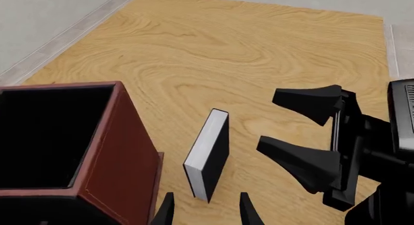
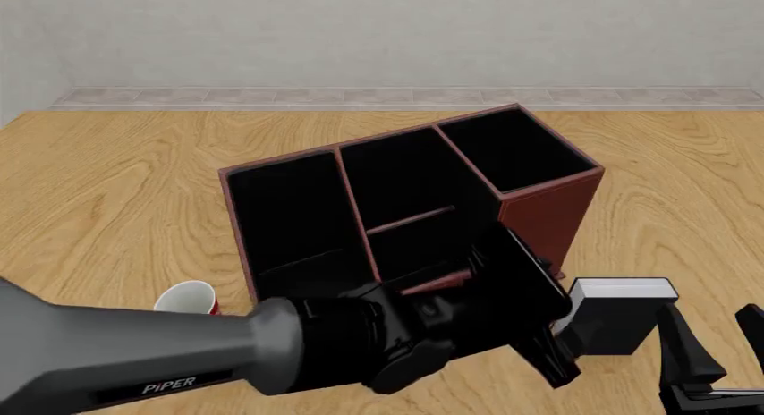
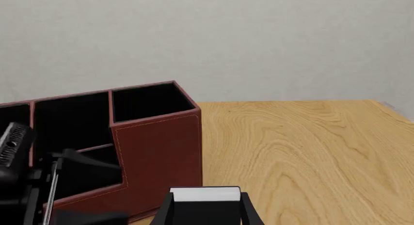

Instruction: Pick up the book and place it in the back compartment of the caddy.

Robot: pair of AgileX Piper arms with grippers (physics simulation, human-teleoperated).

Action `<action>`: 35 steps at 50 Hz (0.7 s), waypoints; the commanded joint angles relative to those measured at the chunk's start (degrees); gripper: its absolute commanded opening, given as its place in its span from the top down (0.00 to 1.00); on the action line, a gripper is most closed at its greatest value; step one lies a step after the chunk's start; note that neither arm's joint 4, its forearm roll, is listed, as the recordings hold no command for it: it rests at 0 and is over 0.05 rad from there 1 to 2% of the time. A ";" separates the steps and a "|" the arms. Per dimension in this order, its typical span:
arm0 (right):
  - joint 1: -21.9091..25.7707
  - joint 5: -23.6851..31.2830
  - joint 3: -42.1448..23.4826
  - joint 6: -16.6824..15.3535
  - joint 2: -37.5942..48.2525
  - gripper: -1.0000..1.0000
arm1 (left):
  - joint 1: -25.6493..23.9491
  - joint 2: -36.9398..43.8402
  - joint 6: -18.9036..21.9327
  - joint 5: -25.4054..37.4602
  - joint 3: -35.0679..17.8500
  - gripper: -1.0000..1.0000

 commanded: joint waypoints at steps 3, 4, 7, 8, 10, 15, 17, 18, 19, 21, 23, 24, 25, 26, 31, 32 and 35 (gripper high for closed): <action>0.01 0.09 -0.01 -0.05 -0.11 0.00 | 1.35 2.81 0.14 0.15 -1.91 0.00; 0.01 0.17 -0.01 -0.08 -0.20 0.00 | 1.34 2.95 0.05 0.09 -1.93 0.00; 0.00 -0.09 0.00 0.07 0.13 0.00 | 1.54 3.55 -0.10 -0.11 -2.12 0.00; 0.00 -0.08 0.00 0.03 0.10 0.00 | 1.67 3.66 -0.12 0.08 -2.35 0.00; 0.01 -0.09 0.01 -0.08 0.05 0.00 | 1.95 4.31 -0.24 -0.23 -2.56 0.00; 0.01 0.26 -0.02 -0.04 -0.27 0.00 | 2.40 5.07 -0.30 -0.31 -3.18 0.00; 0.01 -0.04 0.00 0.02 0.05 0.00 | 2.63 5.40 -1.07 -0.42 -3.47 0.00; 0.01 -0.16 0.00 0.06 0.20 0.00 | 2.82 5.77 -1.12 -0.57 -3.63 0.00; 0.01 -0.24 0.00 0.06 0.28 0.00 | 2.94 6.04 -0.96 -0.74 -3.67 0.00; 0.01 -0.38 0.00 0.03 0.40 0.00 | 3.09 6.23 -0.91 -0.69 -3.83 0.00; 0.02 -0.16 0.00 -0.06 0.12 0.00 | 3.13 6.69 -0.68 -0.47 -4.17 0.00; 0.02 -0.18 0.00 0.01 0.19 0.00 | 3.11 6.74 -0.59 -0.16 -4.40 0.00; 0.01 -0.22 0.00 0.04 0.25 0.00 | 3.13 6.85 -0.55 0.01 -4.64 0.00; 0.01 -0.25 0.00 0.05 0.28 0.00 | 3.16 7.01 -0.50 0.06 -4.81 0.00; 0.02 -0.39 0.00 0.03 0.41 0.00 | 3.05 7.66 0.13 0.63 -5.93 0.00; 0.02 -0.36 0.00 0.03 0.38 0.00 | 2.88 7.48 0.14 0.83 -6.05 0.00; 0.03 -0.30 0.00 -0.06 0.27 0.00 | 2.62 7.81 0.14 0.64 -6.08 0.00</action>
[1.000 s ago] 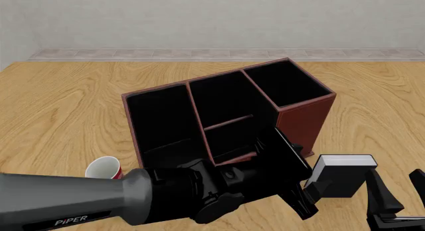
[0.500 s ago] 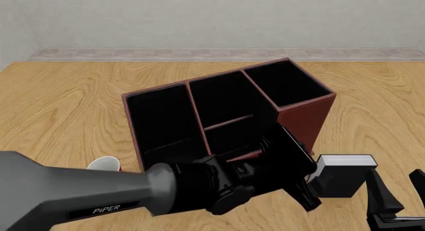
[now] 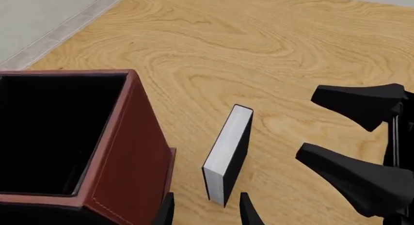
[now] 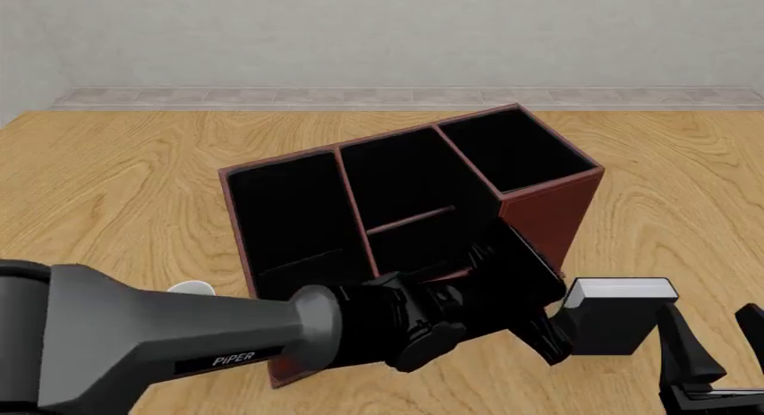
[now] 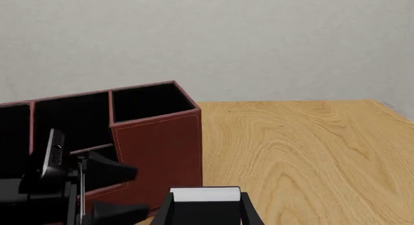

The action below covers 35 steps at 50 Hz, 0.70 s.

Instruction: Pick up the book and place it in the back compartment of the caddy.

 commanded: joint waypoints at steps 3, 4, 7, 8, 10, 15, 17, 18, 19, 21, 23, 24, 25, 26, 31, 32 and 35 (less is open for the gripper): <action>0.01 -0.12 0.00 0.02 0.12 0.00 | -0.52 1.94 0.47 0.35 -1.61 0.00; 0.01 -0.12 0.00 0.02 0.13 0.00 | -0.52 1.94 0.47 0.35 -1.61 0.00; 0.02 0.16 -0.01 -0.03 -0.17 0.00 | -0.73 2.32 0.53 0.63 -2.06 0.00; 0.01 0.08 0.00 0.01 -0.08 0.00 | -0.78 2.42 0.47 0.80 -2.26 0.00; 0.01 0.00 0.01 -0.01 -0.01 0.00 | -0.80 2.65 0.35 0.65 -2.46 0.00; 0.01 0.05 0.00 0.01 -0.04 0.00 | -0.97 3.12 0.31 1.16 -3.33 0.00; 0.01 -0.01 0.00 -0.01 0.00 0.00 | -0.87 3.33 0.31 1.24 -3.59 0.00; 0.02 -0.12 0.01 -0.08 0.08 0.00 | -0.79 4.08 0.42 0.75 -3.73 0.00; 0.01 0.06 0.00 -0.05 -0.09 0.00 | -0.81 4.22 0.45 0.99 -4.00 0.00; 0.01 -0.07 0.01 0.02 0.08 0.00 | -0.76 4.26 0.41 1.72 -4.66 0.00; 0.01 0.05 0.01 -0.04 -0.07 0.00 | -0.67 4.71 0.50 1.72 -5.04 0.00; 0.02 0.20 0.00 -0.07 -0.24 0.00 | -0.70 5.00 0.52 1.92 -5.44 0.00; 0.02 0.16 0.00 -0.04 -0.18 0.00 | -0.69 5.07 0.55 2.08 -5.68 0.00; 0.01 0.03 0.01 0.01 -0.03 0.00 | -0.67 5.22 0.63 2.31 -6.04 0.00; 0.02 0.36 0.00 -0.02 -0.37 0.00 | -0.65 6.01 0.80 3.12 -7.58 0.00; 0.02 0.35 0.00 0.00 -0.35 0.00 | -0.81 6.26 0.64 3.13 -7.77 0.00; 0.02 0.34 0.00 -0.05 -0.36 0.00 | -1.47 6.62 1.20 3.44 -8.09 0.00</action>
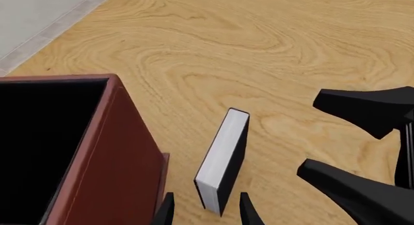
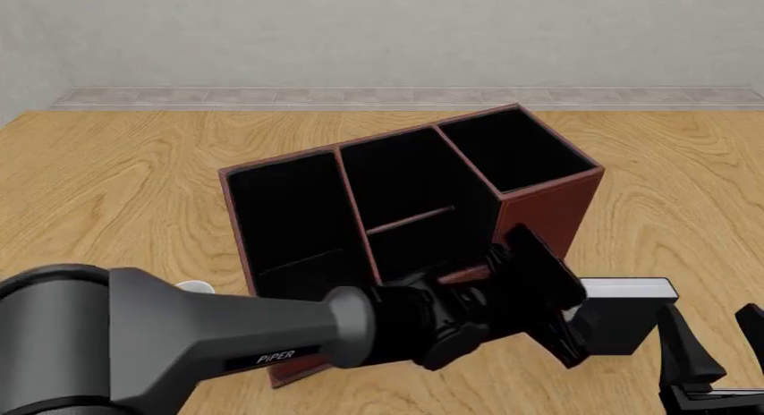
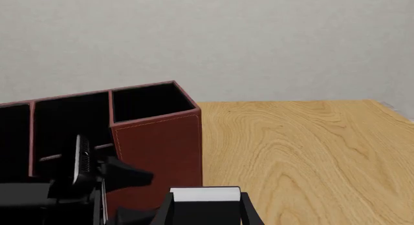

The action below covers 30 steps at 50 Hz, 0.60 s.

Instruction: Pick up the book and place it in the back compartment of the caddy.

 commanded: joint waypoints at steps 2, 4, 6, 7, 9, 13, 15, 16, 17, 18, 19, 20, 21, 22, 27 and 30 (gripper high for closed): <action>0.01 0.45 -0.01 0.00 -0.45 0.00 | -0.69 1.96 0.41 1.59 -3.10 0.00; 0.00 0.42 0.00 0.02 -0.41 0.00 | -0.62 2.25 0.51 2.08 -3.94 0.00; 0.01 0.37 0.01 -0.04 -0.39 0.00 | -0.80 2.58 0.42 2.24 -4.40 0.00; 0.01 0.39 0.00 -0.04 -0.42 0.00 | -0.83 2.65 0.20 2.39 -4.63 0.00; 0.01 0.27 0.00 0.03 -0.26 0.00 | -0.83 3.15 0.19 2.38 -5.06 0.00; 0.01 0.04 0.00 0.00 -0.05 0.00 | -1.09 4.31 -0.24 2.02 -5.26 0.00; 0.01 -0.01 0.01 0.01 0.01 0.00 | -1.25 4.48 -0.59 2.15 -5.26 0.00; 0.01 -0.02 0.01 0.01 0.02 0.00 | -1.25 4.48 -0.59 2.15 -5.26 0.00; 0.01 -0.09 0.01 -0.03 0.07 0.00 | -1.30 4.78 -0.72 2.02 -5.27 0.00; 0.01 0.02 0.00 -0.04 -0.04 0.00 | -1.24 5.00 -0.72 2.01 -5.41 0.00; 0.01 0.11 0.00 -0.01 -0.11 0.00 | -1.09 5.50 -0.68 1.87 -5.64 0.00; 0.00 0.01 0.00 0.02 0.00 0.00 | -0.97 5.80 -0.65 1.79 -5.83 0.00; 0.00 -0.09 0.01 0.01 0.09 0.00 | -0.93 5.94 -0.67 1.82 -5.96 0.00; 0.01 -0.10 0.01 -0.02 0.09 0.00 | -0.90 6.15 -0.73 1.86 -6.15 0.00; 0.01 0.07 0.00 -0.01 -0.08 0.00 | -0.60 7.04 -0.64 1.89 -7.02 0.00; 0.01 -0.05 0.01 0.00 0.05 0.00 | -0.62 7.72 -0.76 1.94 -7.54 0.00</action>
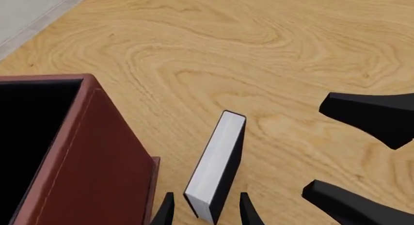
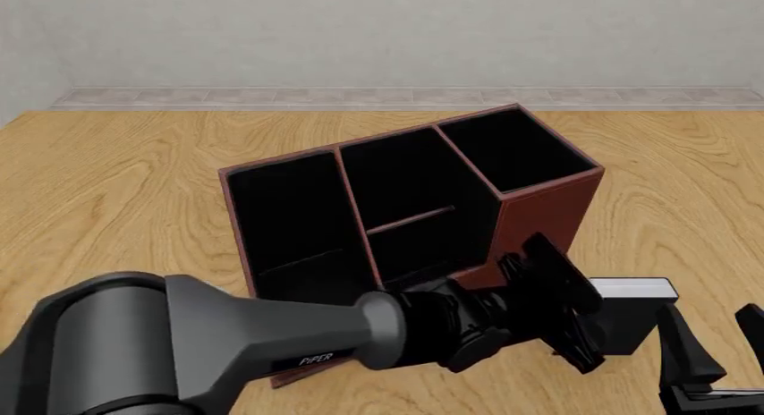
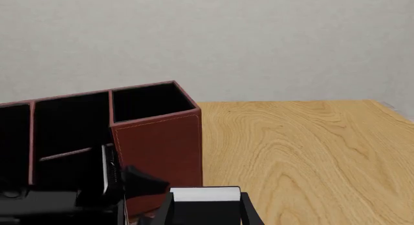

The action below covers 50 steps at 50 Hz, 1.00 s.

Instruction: Pick up the book and place it in the back compartment of the caddy.

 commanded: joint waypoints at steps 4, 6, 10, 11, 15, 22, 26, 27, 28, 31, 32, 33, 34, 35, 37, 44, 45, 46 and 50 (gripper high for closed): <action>0.01 -0.15 0.00 -0.02 0.14 0.00 | 0.09 3.09 -0.12 0.29 -2.42 0.00; 0.01 -0.04 0.00 0.02 0.05 0.00 | 0.03 3.46 -0.28 0.36 -2.81 0.00; 0.01 -0.14 -0.01 0.01 0.15 0.00 | 0.15 3.91 -0.16 0.52 -3.41 0.00; 0.01 -0.14 -0.01 0.01 0.15 0.00 | 0.15 3.91 -0.16 0.52 -3.42 0.00; 0.01 -0.16 0.00 0.01 0.16 0.00 | -0.13 4.30 -0.06 0.70 -3.70 0.00; 0.01 -0.17 0.00 -0.01 0.16 0.00 | -0.93 5.52 0.18 1.78 -5.04 0.00; 0.01 -0.24 -0.01 0.00 0.24 0.00 | -0.91 5.74 0.10 1.95 -5.40 0.00; 0.01 -0.27 0.00 0.00 0.27 0.00 | -1.21 5.73 0.13 1.89 -5.21 0.00; 0.01 -0.32 0.00 -0.01 0.31 0.00 | -1.33 5.68 0.22 1.82 -5.08 0.00; 0.01 -0.25 -0.01 0.01 0.25 0.00 | -1.15 5.50 0.07 1.87 -5.17 0.00; 0.01 -0.26 -0.01 0.00 0.27 0.00 | -1.08 5.44 0.11 1.87 -5.19 0.00; 0.01 -0.34 0.00 -0.01 0.34 0.00 | -0.92 5.35 0.13 1.91 -5.24 0.00; 0.01 -0.54 0.00 -0.01 0.54 0.00 | -1.03 4.97 0.21 1.89 -4.96 0.00; 0.01 -0.56 0.00 0.00 0.56 0.00 | -1.06 4.76 0.25 1.88 -4.81 0.00; 0.01 -0.48 0.00 0.00 0.47 0.00 | -0.96 4.52 0.52 1.70 -4.53 1.00; 0.01 -0.49 0.00 -0.02 0.48 0.00 | -0.13 3.68 0.72 1.40 -4.05 1.00; 0.01 -0.56 0.00 -0.01 0.55 0.00 | -0.14 3.26 0.75 1.18 -3.67 1.00; 0.01 -0.61 0.01 0.00 0.60 0.00 | -0.15 2.99 0.81 1.04 -3.39 1.00; 0.01 -0.44 0.00 -0.01 0.42 0.00 | -0.08 1.84 1.17 0.79 -2.54 1.00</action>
